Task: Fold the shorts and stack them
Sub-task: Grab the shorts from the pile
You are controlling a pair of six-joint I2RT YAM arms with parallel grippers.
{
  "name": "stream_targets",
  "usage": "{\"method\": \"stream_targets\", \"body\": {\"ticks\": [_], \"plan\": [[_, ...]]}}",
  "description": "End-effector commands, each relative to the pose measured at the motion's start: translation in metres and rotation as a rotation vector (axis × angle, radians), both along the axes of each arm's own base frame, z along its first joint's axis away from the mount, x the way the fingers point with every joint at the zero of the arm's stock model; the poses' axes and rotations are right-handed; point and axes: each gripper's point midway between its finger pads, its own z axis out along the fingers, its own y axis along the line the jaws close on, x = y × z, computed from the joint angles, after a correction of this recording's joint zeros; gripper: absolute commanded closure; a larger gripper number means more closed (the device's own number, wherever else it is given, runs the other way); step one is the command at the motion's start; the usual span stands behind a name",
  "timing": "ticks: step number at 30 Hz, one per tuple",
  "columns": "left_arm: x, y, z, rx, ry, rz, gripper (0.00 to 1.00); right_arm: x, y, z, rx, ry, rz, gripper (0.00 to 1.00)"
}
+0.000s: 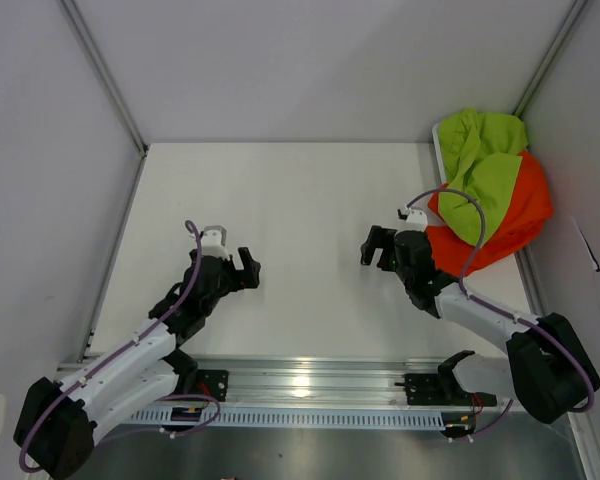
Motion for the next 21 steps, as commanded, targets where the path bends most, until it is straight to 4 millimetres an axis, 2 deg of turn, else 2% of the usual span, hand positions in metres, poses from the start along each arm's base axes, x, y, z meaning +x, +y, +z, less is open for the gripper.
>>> {"method": "stream_targets", "body": {"ticks": [1,9,12,14,15,16,17,19,20,21], "plan": [[0.005,-0.004,0.008,-0.003,-0.036,-0.013,0.01,0.017,0.003,0.026,0.015,-0.076,-0.027,0.01],[0.006,-0.004,0.008,-0.005,-0.037,-0.011,0.01,0.021,-0.003,0.029,-0.004,-0.071,-0.053,0.01],[0.005,-0.005,0.007,-0.006,-0.032,-0.015,0.01,0.026,-0.013,0.046,-0.012,-0.109,-0.082,0.02],[0.005,-0.006,0.008,-0.007,-0.026,-0.019,0.01,0.036,-0.031,0.067,0.008,-0.125,-0.157,0.01],[0.006,-0.007,0.010,-0.009,-0.027,-0.019,0.01,0.045,-0.036,0.089,0.019,-0.136,-0.176,0.01],[0.006,-0.007,0.011,-0.011,-0.029,-0.021,0.01,0.052,-0.043,0.100,0.025,-0.139,-0.196,0.01],[0.005,-0.007,0.011,-0.012,-0.029,-0.024,0.01,0.067,-0.061,0.117,0.026,-0.142,-0.254,0.01],[0.006,-0.008,0.015,-0.019,-0.037,-0.024,0.01,0.082,-0.085,0.126,0.031,-0.120,-0.324,0.01],[0.004,-0.007,0.012,-0.019,-0.033,-0.025,0.01,0.093,-0.111,0.116,0.028,-0.069,-0.392,0.01],[0.004,-0.008,0.012,-0.021,-0.035,-0.027,0.01,0.107,-0.121,0.136,0.048,-0.094,-0.428,0.01]]}}
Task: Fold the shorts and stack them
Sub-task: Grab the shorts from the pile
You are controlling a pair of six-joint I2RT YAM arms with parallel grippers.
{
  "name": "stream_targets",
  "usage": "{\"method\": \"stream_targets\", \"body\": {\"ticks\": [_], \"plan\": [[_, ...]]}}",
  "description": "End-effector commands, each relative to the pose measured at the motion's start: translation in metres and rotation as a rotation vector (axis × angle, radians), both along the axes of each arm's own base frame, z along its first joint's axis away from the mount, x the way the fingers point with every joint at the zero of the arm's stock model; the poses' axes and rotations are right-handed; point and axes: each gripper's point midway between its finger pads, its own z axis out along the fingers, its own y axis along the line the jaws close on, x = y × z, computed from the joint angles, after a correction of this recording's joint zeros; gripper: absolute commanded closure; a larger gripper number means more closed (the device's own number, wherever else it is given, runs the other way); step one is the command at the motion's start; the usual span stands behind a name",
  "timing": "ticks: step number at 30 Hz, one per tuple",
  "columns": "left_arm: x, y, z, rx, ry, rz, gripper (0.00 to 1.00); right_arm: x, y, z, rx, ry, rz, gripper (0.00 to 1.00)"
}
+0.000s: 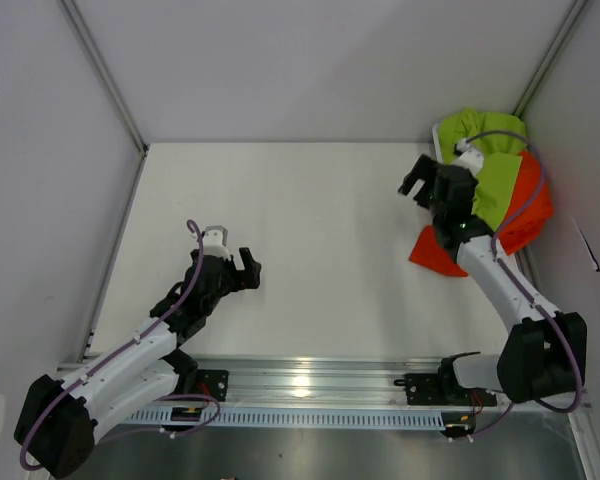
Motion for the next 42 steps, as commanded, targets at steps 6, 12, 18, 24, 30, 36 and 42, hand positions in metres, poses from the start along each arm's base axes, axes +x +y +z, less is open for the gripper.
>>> {"method": "stream_targets", "body": {"ticks": [6,12,18,24,30,36,42], "plan": [[0.004,-0.008,0.019,-0.036,-0.052,-0.025,0.01,0.087,-0.112,0.003,0.007,0.160,-0.319,0.05],[0.004,-0.009,0.019,-0.036,-0.048,-0.028,0.01,0.127,-0.133,-0.007,-0.027,0.216,-0.400,0.05],[0.005,-0.009,0.018,-0.034,-0.043,-0.024,0.01,0.140,-0.142,-0.037,-0.079,0.276,-0.441,0.21],[0.003,-0.006,0.013,-0.016,-0.019,-0.020,0.01,0.139,-0.144,-0.049,-0.081,0.307,-0.449,0.59],[0.003,-0.005,0.012,-0.010,-0.018,-0.014,0.01,0.133,-0.144,-0.041,-0.048,0.298,-0.437,1.00],[0.003,-0.004,0.011,-0.010,-0.019,-0.013,0.01,0.138,-0.138,0.038,0.005,0.151,-0.389,1.00],[0.004,-0.004,0.013,-0.006,-0.021,-0.011,0.01,0.127,-0.078,0.194,0.147,-0.160,-0.064,1.00]]}}
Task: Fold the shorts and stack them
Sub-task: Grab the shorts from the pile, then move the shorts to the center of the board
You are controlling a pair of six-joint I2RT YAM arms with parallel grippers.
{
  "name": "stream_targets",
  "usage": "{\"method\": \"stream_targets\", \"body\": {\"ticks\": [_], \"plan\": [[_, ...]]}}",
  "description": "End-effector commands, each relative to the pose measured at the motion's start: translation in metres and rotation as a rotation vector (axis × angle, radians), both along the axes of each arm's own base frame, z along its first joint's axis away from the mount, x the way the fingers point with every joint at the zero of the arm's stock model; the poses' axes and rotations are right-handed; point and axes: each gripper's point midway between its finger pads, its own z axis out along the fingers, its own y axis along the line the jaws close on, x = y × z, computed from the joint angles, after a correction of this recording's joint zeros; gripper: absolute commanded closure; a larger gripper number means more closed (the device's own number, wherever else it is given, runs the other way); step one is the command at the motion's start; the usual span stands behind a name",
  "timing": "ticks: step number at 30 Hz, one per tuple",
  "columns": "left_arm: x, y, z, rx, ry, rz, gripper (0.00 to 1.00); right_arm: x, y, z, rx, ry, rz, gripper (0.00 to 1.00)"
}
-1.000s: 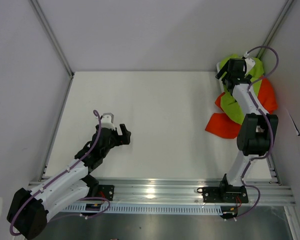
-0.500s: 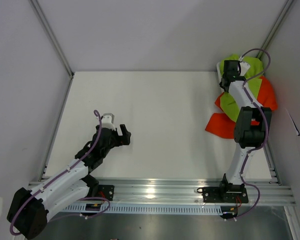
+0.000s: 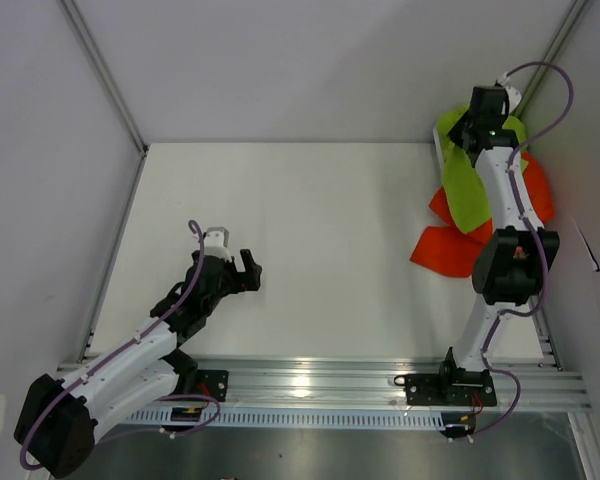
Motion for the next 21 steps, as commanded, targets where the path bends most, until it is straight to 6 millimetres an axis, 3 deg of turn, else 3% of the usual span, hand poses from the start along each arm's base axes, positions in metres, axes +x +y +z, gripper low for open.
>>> {"method": "stream_targets", "body": {"ticks": [1,2,3,4,5,8,9,11,12,15,18,19,21], "plan": [[0.007,-0.002,0.016,-0.009,-0.042,0.006,0.01,-0.040,0.057,0.197,0.073,-0.457,0.277,1.00],[0.007,-0.002,0.017,-0.010,-0.044,0.006,0.01,-0.053,0.083,0.217,0.099,-0.506,0.396,1.00],[0.007,-0.002,0.018,-0.011,-0.047,0.007,0.01,-0.064,0.092,0.234,0.098,-0.549,0.445,1.00],[0.007,-0.002,0.018,-0.011,-0.047,0.007,0.01,-0.089,0.112,0.264,0.078,-0.619,0.513,1.00],[0.007,-0.002,0.018,-0.012,-0.049,0.007,0.01,-0.103,0.133,0.275,0.078,-0.641,0.571,1.00],[0.006,-0.002,0.019,-0.014,-0.051,0.006,0.01,-0.144,0.160,0.306,0.095,-0.714,0.689,1.00],[0.006,-0.002,0.020,-0.015,-0.052,0.006,0.01,-0.172,0.179,0.320,0.136,-0.746,0.794,1.00],[0.007,-0.002,0.023,-0.019,-0.059,0.011,0.01,-0.197,0.196,0.328,0.184,-0.772,0.900,1.00],[0.006,0.000,0.020,-0.015,-0.053,0.014,0.01,-0.221,0.209,0.335,0.210,-0.786,0.979,1.00],[0.006,0.004,0.022,-0.017,-0.059,0.037,0.01,-0.238,0.220,0.325,0.247,-0.750,1.035,1.00],[0.004,0.010,0.027,-0.032,-0.078,0.066,0.01,-0.244,0.222,0.297,0.258,-0.676,1.062,1.00],[0.002,0.012,0.030,-0.039,-0.091,0.075,0.01,-0.234,0.214,0.286,0.249,-0.652,1.010,1.00],[0.001,0.020,0.033,-0.042,-0.106,0.113,0.01,-0.209,0.205,0.233,0.273,-0.504,0.940,1.00]]}}
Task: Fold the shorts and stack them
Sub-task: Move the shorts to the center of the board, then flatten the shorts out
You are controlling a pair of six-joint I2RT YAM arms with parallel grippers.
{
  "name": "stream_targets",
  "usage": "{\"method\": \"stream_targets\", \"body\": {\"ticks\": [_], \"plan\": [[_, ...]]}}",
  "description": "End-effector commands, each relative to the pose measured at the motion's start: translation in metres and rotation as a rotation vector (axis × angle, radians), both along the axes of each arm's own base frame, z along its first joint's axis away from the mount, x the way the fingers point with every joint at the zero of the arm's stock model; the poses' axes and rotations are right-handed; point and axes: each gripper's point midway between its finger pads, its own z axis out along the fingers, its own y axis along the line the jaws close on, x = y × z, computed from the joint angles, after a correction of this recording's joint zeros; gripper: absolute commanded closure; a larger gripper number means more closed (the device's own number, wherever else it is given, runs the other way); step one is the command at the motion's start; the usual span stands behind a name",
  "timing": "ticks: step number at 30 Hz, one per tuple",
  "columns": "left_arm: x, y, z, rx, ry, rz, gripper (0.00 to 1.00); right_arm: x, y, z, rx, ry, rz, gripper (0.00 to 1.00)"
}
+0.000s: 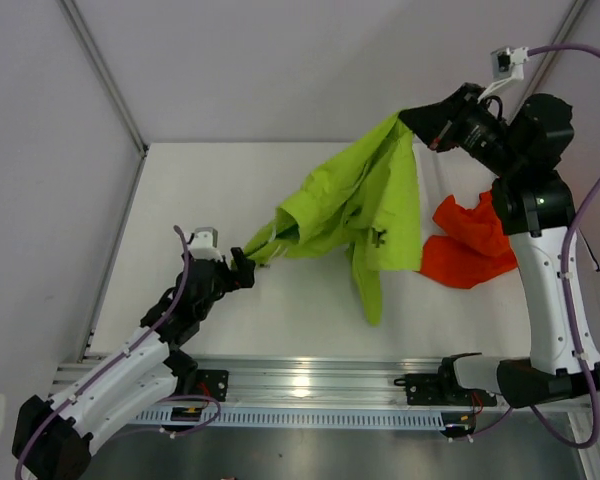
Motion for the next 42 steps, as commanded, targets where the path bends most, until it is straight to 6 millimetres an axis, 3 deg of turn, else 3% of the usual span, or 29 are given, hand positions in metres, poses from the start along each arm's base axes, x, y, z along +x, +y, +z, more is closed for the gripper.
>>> {"method": "stream_targets", "body": {"ticks": [1,4,5,6,7,8,9,13,15,16,21,25,31,37,42], "plan": [[0.002,0.013,0.021,-0.034,-0.071,0.081,0.01,0.044,-0.015,-0.083,-0.043,0.244,-0.071,1.00],[-0.001,0.023,0.027,-0.044,-0.099,0.126,0.01,0.076,-0.020,-0.185,-0.140,0.505,-0.107,1.00],[-0.002,0.024,0.027,-0.045,-0.105,0.128,0.01,0.080,-0.019,-0.209,-0.177,0.559,-0.111,0.82],[-0.003,0.025,0.028,-0.050,-0.112,0.130,0.01,0.080,-0.021,-0.246,-0.229,0.654,-0.134,0.60],[-0.004,0.025,0.029,-0.056,-0.119,0.125,0.01,0.084,-0.025,-0.268,-0.275,0.697,-0.174,0.42],[-0.003,0.024,0.030,-0.059,-0.125,0.121,0.01,0.089,-0.035,-0.304,-0.355,0.750,-0.268,0.22],[-0.003,0.024,0.029,-0.057,-0.123,0.120,0.01,0.089,-0.040,-0.316,-0.376,0.761,-0.307,0.17],[-0.001,0.023,0.024,-0.031,-0.091,0.123,0.01,0.075,-0.043,-0.340,-0.419,0.741,-0.352,0.13],[0.001,0.021,0.020,-0.019,-0.075,0.116,0.01,0.062,-0.029,-0.338,-0.462,0.686,-0.322,0.13],[0.001,0.019,0.019,-0.017,-0.072,0.108,0.01,0.053,-0.026,-0.349,-0.495,0.690,-0.311,0.13],[0.004,0.009,0.013,-0.009,-0.048,0.060,0.01,0.010,0.012,-0.356,-0.617,0.592,-0.214,0.16],[0.005,0.000,0.008,-0.004,-0.029,0.011,0.01,-0.014,0.015,-0.372,-0.716,0.591,-0.233,0.18],[0.005,-0.005,0.007,-0.003,-0.021,-0.015,0.01,-0.042,0.000,-0.392,-0.864,0.615,-0.382,0.25],[0.004,-0.007,0.008,-0.013,-0.029,-0.028,0.01,-0.072,0.000,-0.416,-0.888,0.617,-0.435,0.28],[0.004,-0.008,0.008,-0.010,-0.030,-0.039,0.01,-0.086,0.002,-0.421,-0.825,0.585,-0.454,0.31]]}}
